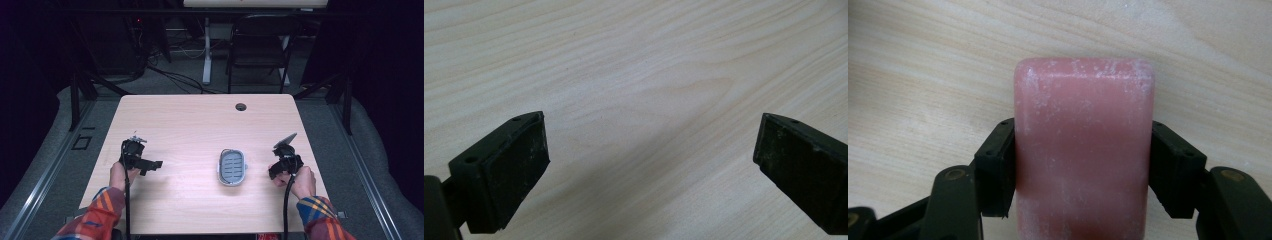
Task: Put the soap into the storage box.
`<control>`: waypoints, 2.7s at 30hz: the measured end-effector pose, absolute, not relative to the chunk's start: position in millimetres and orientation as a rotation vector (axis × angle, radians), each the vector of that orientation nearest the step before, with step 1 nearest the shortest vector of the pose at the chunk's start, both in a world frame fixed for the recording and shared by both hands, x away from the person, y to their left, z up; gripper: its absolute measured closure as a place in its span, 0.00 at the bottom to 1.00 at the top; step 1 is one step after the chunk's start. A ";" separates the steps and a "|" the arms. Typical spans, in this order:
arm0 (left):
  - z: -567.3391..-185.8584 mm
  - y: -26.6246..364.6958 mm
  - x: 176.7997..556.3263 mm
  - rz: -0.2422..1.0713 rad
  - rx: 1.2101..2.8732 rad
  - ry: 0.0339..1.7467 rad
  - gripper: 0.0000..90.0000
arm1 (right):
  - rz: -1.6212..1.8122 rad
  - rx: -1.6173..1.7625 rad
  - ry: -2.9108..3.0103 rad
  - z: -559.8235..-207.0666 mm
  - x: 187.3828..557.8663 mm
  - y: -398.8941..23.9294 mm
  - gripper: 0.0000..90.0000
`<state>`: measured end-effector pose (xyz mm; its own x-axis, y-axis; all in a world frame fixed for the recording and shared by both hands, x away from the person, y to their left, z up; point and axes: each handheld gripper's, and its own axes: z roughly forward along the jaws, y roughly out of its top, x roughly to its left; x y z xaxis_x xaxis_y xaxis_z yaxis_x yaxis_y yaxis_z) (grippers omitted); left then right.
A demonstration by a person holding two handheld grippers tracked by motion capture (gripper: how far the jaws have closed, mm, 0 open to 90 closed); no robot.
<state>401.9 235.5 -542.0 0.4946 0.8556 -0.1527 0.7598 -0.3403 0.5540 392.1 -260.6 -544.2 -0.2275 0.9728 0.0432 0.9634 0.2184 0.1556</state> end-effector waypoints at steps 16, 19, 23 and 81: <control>-541.7 233.2 402.2 0.234 2.173 1.321 0.02 | 0.325 1.898 2.407 -522.0 392.9 -263.6 0.41; -541.8 231.9 402.6 0.234 2.186 1.306 0.02 | 0.356 1.904 2.395 -518.6 392.5 -263.7 0.41; -541.5 233.3 402.4 0.235 2.181 1.308 0.02 | 0.349 1.899 2.404 -514.1 394.2 -263.9 0.41; -542.1 234.2 400.5 0.242 2.189 1.297 0.02 | 0.395 1.652 2.585 -474.0 402.4 -192.7 0.41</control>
<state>400.5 234.2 -542.1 0.5118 0.8490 -0.1318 0.7444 -0.3616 0.5614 402.4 -192.7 -474.0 -0.4286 0.8984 0.0958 0.8860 0.3972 0.2391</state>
